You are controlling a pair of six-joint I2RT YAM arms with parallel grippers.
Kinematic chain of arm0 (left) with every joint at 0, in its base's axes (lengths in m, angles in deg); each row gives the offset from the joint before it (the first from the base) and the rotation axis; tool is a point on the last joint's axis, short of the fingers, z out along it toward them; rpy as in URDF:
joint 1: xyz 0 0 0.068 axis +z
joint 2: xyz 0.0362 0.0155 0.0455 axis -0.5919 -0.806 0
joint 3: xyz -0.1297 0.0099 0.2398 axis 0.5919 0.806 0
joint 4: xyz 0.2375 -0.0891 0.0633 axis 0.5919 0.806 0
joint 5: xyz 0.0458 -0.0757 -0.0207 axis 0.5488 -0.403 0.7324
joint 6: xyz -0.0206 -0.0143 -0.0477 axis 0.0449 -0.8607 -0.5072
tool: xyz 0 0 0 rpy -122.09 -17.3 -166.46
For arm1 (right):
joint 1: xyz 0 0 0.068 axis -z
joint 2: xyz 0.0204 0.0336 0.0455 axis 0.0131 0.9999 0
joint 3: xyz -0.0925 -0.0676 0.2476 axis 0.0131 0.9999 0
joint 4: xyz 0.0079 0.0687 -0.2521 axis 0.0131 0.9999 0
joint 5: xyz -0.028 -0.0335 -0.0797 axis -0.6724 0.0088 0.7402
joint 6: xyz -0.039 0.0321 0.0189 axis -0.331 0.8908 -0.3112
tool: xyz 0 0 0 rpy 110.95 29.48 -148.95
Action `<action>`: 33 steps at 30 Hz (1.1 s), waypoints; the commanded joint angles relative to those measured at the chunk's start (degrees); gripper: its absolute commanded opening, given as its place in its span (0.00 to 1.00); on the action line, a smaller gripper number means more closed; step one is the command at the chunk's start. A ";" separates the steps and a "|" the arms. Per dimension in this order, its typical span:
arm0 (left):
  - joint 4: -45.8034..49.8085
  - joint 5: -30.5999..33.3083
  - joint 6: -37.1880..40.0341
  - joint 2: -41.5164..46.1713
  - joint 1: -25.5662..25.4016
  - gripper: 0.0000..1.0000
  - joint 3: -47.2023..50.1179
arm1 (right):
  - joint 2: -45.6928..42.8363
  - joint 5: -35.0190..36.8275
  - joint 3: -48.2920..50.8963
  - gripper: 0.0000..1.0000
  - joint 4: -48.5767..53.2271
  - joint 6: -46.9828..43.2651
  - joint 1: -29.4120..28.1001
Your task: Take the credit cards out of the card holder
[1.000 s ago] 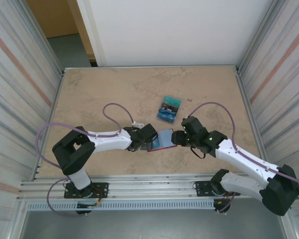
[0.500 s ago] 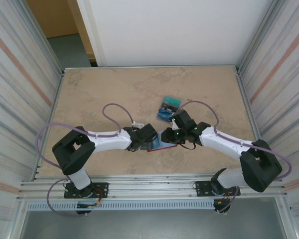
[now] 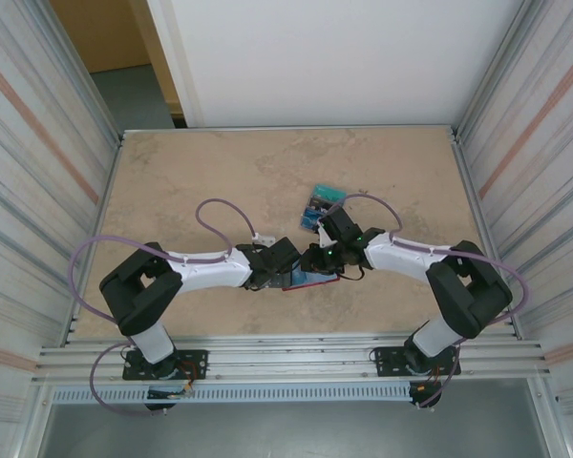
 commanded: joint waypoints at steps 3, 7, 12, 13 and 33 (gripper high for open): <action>1.97 0.18 -0.48 -0.68 0.55 0.99 1.95 | 2.17 -2.08 -0.93 0.22 -1.81 -2.39 1.69; 1.97 0.06 -0.53 -1.00 0.52 0.99 1.87 | 4.10 -4.54 -0.93 0.18 -3.51 -2.31 1.93; 2.01 -0.09 -0.72 -1.05 0.53 0.99 1.89 | 4.68 -4.08 -0.85 0.18 -4.22 -2.39 2.03; 2.01 -0.14 -0.67 -0.94 0.59 0.99 2.04 | 4.88 -3.98 -0.94 0.19 -4.13 -2.48 2.09; 2.16 -0.10 -0.59 -1.01 0.57 0.99 1.84 | 8.20 -4.98 -0.60 0.19 -5.61 -2.93 2.97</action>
